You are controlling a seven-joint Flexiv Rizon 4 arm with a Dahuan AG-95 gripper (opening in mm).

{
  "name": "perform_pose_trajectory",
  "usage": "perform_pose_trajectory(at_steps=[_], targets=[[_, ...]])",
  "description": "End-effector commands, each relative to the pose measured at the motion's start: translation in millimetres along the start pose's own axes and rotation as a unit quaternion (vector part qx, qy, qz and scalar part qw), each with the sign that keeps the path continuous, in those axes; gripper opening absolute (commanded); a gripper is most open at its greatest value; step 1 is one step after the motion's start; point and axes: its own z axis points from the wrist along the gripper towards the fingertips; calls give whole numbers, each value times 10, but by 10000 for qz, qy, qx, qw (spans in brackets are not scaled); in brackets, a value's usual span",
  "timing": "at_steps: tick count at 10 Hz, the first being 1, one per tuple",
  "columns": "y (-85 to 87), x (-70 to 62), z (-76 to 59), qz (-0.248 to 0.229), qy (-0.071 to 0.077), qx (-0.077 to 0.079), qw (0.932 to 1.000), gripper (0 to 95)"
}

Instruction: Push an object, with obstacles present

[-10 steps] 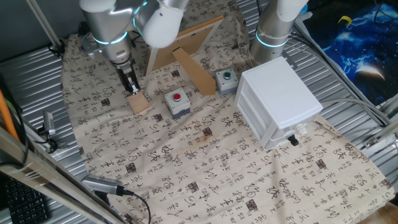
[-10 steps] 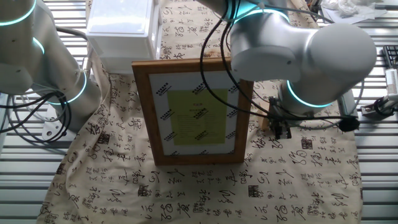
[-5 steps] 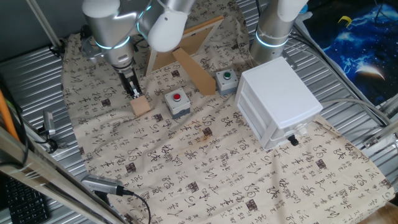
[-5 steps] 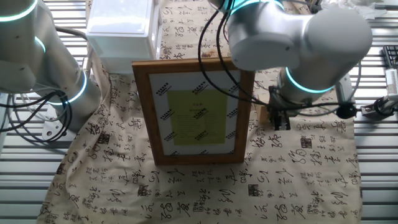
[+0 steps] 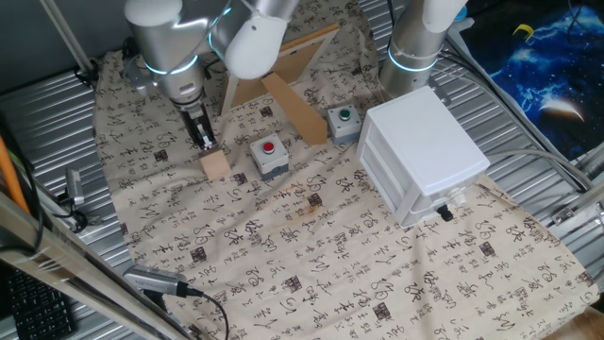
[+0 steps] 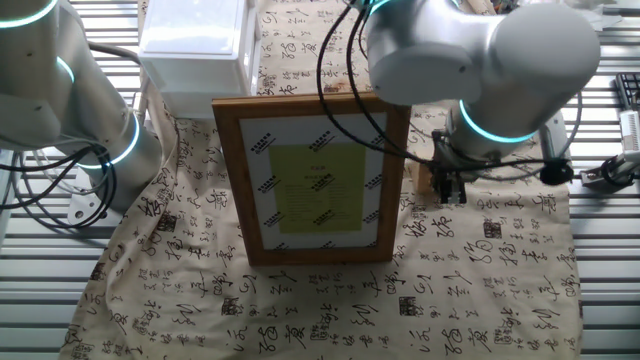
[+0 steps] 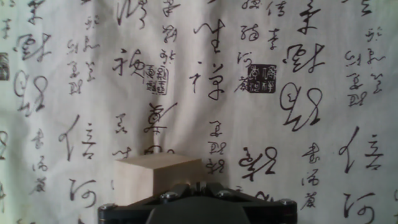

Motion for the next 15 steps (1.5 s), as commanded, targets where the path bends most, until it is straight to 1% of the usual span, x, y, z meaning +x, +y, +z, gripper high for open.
perform_pose_trajectory(at_steps=[1,2,4,6,7,8,11,15], targets=[[39,6,1,-27,30,21,10000,0],[46,8,-18,20,11,-67,10000,0],[68,15,-62,52,17,-142,9999,0],[102,30,-142,82,36,-158,9998,0],[117,35,-160,111,26,-211,9997,0],[146,36,-158,110,21,-200,9997,0],[148,36,-157,86,14,-191,9998,0],[68,30,-152,6,9,-200,9998,0]])
